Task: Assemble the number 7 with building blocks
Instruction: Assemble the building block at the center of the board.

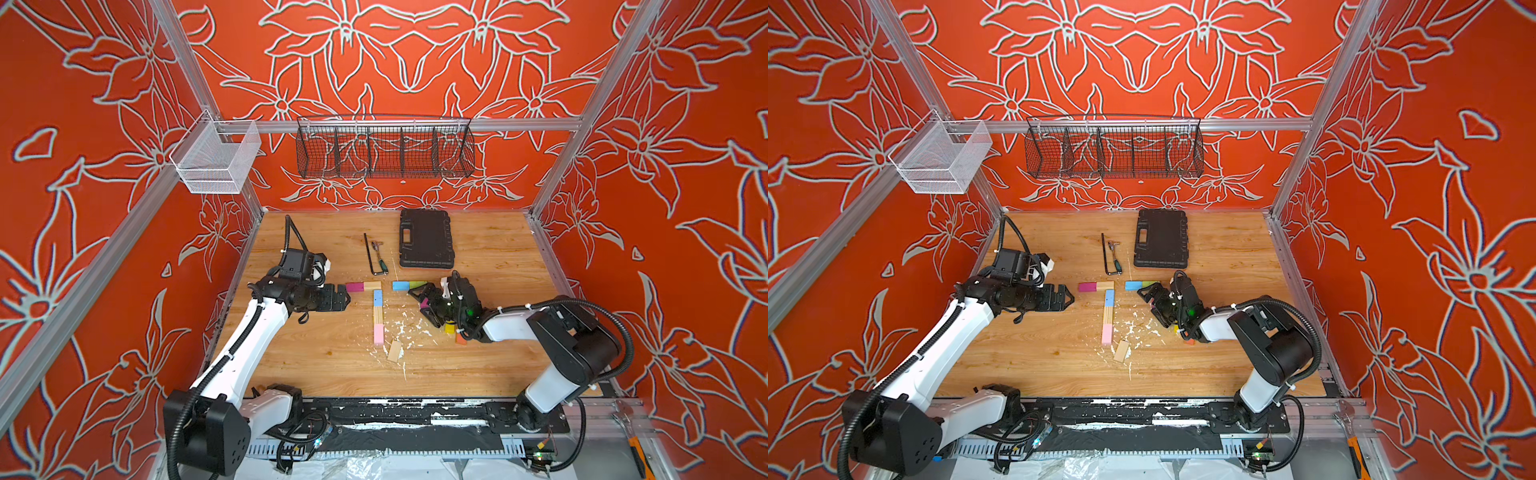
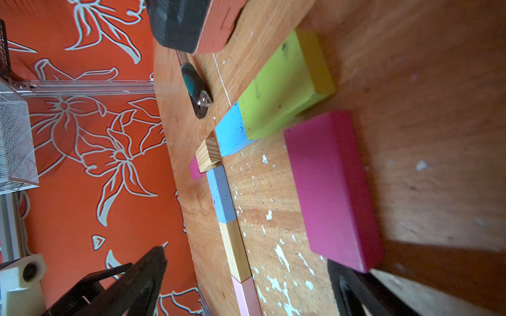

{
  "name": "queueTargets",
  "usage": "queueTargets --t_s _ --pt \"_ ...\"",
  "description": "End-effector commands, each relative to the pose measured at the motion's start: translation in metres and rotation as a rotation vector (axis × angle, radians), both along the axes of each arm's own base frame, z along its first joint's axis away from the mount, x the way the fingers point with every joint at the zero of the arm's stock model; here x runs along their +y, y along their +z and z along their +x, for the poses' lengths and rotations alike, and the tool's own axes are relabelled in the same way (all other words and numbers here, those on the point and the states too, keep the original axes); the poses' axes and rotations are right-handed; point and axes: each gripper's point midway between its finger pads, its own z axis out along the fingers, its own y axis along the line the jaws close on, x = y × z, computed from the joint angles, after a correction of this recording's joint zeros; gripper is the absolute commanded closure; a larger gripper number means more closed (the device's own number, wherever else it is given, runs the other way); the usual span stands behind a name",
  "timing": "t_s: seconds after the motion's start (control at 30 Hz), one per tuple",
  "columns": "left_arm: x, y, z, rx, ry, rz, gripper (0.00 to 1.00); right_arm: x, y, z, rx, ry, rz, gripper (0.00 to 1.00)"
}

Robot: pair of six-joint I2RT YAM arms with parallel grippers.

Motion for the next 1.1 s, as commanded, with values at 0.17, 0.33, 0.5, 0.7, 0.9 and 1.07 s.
queueTargets --t_s 0.17,0.33,0.5,0.7,0.9,1.07 --pt "0.001 -0.005 -0.002 0.010 -0.012 -0.001 0.02 -0.023 -0.035 -0.028 0.134 -0.011 -0.106 0.04" --pt "0.000 -0.006 -0.002 0.016 -0.014 -0.006 0.02 -0.029 -0.035 -0.027 0.129 -0.020 -0.122 0.04" --pt "0.001 -0.006 -0.001 0.015 -0.011 -0.003 0.02 -0.029 -0.038 -0.023 0.134 -0.016 -0.115 0.04" --pt "0.001 -0.007 -0.001 0.021 -0.013 -0.004 0.02 -0.033 -0.041 -0.022 0.136 -0.023 -0.120 0.05" --pt "0.000 -0.009 -0.001 0.028 -0.013 -0.004 0.02 -0.035 -0.044 -0.020 0.140 -0.026 -0.117 0.05" --pt "0.000 -0.009 -0.001 0.028 -0.014 -0.006 0.02 -0.037 -0.046 -0.018 0.143 -0.030 -0.119 0.05"
